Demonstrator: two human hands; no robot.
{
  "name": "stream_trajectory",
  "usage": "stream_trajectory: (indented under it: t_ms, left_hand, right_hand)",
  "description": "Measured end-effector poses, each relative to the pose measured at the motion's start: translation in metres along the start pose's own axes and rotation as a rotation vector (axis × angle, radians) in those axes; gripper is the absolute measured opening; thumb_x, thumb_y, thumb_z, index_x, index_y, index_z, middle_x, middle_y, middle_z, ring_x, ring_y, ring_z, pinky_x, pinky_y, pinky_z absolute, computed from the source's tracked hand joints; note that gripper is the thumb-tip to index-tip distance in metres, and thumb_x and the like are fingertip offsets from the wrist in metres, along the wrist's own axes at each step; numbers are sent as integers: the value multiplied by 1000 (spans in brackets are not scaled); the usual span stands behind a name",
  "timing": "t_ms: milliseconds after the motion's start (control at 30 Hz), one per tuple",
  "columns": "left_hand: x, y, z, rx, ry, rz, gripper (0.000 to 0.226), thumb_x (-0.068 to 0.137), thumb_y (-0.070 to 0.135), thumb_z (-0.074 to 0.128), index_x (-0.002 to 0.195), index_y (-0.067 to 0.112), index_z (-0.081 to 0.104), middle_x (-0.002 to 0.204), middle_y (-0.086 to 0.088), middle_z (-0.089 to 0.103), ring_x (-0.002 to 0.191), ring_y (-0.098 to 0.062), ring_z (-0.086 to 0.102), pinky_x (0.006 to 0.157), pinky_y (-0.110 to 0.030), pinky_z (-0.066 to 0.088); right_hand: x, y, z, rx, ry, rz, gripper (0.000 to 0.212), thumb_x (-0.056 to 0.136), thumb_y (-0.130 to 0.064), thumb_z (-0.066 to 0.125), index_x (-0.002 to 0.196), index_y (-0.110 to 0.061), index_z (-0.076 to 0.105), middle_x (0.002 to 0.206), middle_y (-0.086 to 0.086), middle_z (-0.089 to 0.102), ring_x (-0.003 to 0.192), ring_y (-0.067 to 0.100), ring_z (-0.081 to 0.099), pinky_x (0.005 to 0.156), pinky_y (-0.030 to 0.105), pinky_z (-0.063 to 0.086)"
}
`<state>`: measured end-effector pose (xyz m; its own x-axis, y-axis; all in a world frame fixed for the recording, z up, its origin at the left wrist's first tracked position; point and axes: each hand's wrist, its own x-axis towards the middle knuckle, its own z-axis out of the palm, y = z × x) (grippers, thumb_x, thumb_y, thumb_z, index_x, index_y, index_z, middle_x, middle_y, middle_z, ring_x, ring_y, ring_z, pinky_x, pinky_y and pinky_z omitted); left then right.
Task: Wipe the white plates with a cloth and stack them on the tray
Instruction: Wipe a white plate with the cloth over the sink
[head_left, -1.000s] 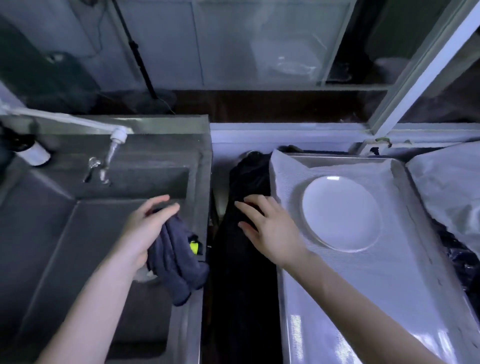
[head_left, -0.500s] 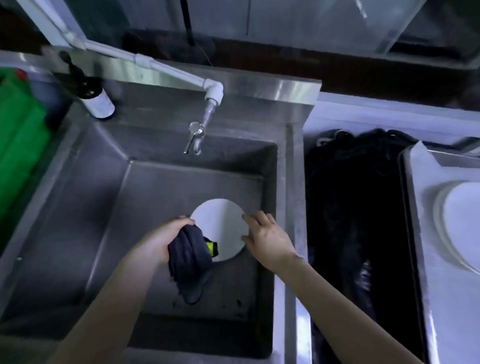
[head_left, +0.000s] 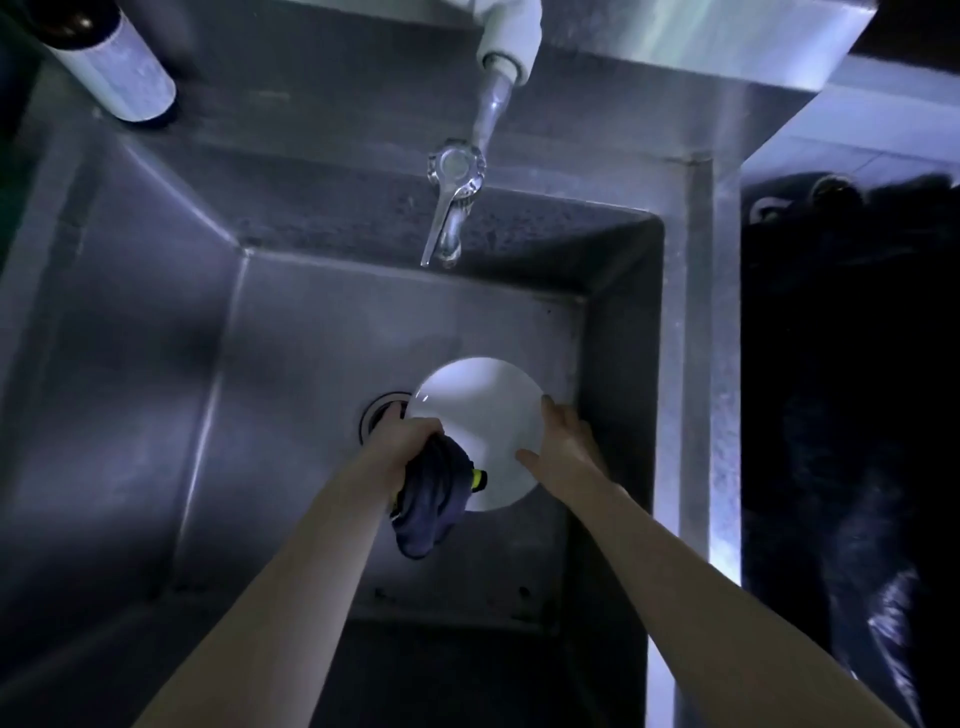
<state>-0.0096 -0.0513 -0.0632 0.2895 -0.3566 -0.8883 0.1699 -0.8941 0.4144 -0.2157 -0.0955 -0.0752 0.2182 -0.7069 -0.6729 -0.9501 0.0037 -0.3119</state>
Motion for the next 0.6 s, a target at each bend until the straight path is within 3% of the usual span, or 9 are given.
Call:
stream_trajectory:
  t_ms: [167,267,400,600]
  left_hand:
    - [7,2,2,90,-35,-16,16,83,8,60,99,6,62,95,-14,67,81,-23,63,65,-30,48]
    - [9,2,1,114,-17,-16,27,83,7,59,110,6,60,98,-14,67,88,-26,63,75,-34,51]
    - [9,0,-2,155,-28,14,27,81,4,56,107,8,62,101,-16,68,96,-31,64,95,-46,52]
    - [6,-8,-7,58,-19,20,26,80,4,60,100,21,62,100,-10,68,97,-28,65,95,-47,51]
  right_hand:
    - [10,-5,5,134,6,90,86,90,-30,69,158,-14,18,155,12,27,139,32,35,110,42,40]
    - [11,-5,7,175,35,110,82,90,-26,70,156,-15,23,154,11,29,138,32,36,111,42,40]
    - [10,-7,9,229,57,143,80,89,-24,69,156,-17,26,154,10,29,138,33,36,110,43,41]
    - [6,-5,5,238,56,127,75,90,-22,67,155,-16,29,154,11,32,134,35,40,110,40,41]
